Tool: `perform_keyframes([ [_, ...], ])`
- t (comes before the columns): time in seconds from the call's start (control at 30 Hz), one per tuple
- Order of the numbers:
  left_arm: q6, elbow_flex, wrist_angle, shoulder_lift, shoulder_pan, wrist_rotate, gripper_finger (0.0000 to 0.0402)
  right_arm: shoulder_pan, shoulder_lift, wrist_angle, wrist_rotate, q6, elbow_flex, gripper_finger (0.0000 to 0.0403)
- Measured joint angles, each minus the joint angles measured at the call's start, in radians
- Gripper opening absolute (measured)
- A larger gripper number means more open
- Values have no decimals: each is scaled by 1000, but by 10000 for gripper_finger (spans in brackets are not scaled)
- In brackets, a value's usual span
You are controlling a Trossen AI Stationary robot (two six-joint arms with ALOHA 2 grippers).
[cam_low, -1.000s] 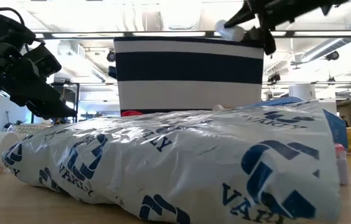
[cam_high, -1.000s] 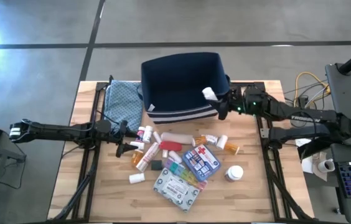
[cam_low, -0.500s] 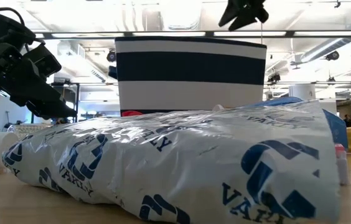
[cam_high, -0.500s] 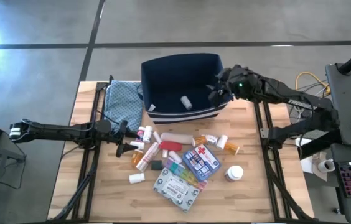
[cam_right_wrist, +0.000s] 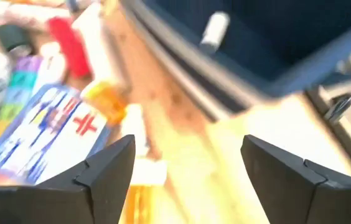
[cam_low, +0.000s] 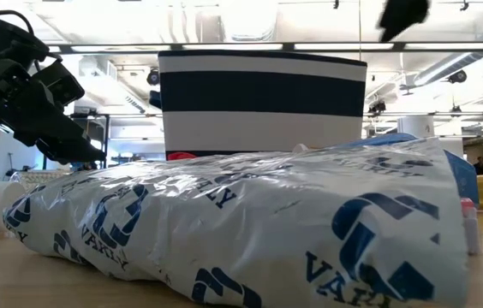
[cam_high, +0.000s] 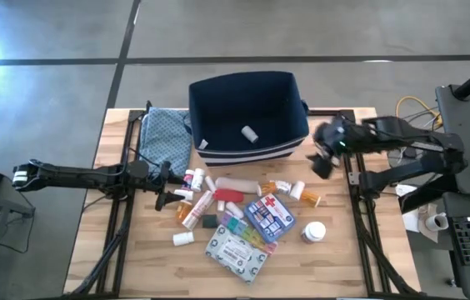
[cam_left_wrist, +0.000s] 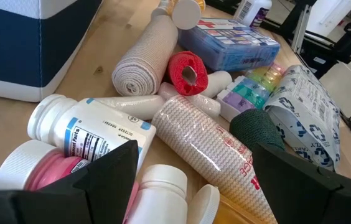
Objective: Pick & place medical supplies in basket/bin
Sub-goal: Put the white pill bottle into the blue bin
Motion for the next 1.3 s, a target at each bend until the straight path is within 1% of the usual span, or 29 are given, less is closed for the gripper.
perform_keyframes([
  [0.17,0,0,0,0,0,0,294,124,-105,-43,-38,111,-129,282],
  [0.23,0,0,0,0,0,0,294,173,-126,-33,-60,156,-201,282],
  [0.33,0,0,0,0,0,0,294,221,-128,-28,-65,249,-307,280],
  [0.4,0,0,0,0,0,0,294,238,-118,-15,-60,321,-375,279],
  [0.47,0,0,0,0,0,0,294,245,-107,28,-67,360,-436,280],
  [0.63,0,0,0,0,0,0,294,252,-80,181,-87,359,-562,287],
  [0.77,0,0,0,0,0,0,294,252,-76,259,-89,360,-608,292],
  [1.07,0,0,0,0,0,0,294,251,-69,317,-59,358,-627,286],
  [1.13,-4,0,13,2,0,-28,294,251,-63,335,-59,357,-625,286],
  [1.17,-51,0,40,5,0,-47,294,251,-61,344,-59,362,-624,286],
  [1.2,-159,0,83,7,0,-48,294,251,-58,349,-59,372,-624,287],
  [1.27,-467,0,174,6,0,-23,294,251,-48,352,-59,408,-624,288],
  [1.3,-613,0,212,6,0,-29,294,251,-44,357,-59,428,-624,288],
])
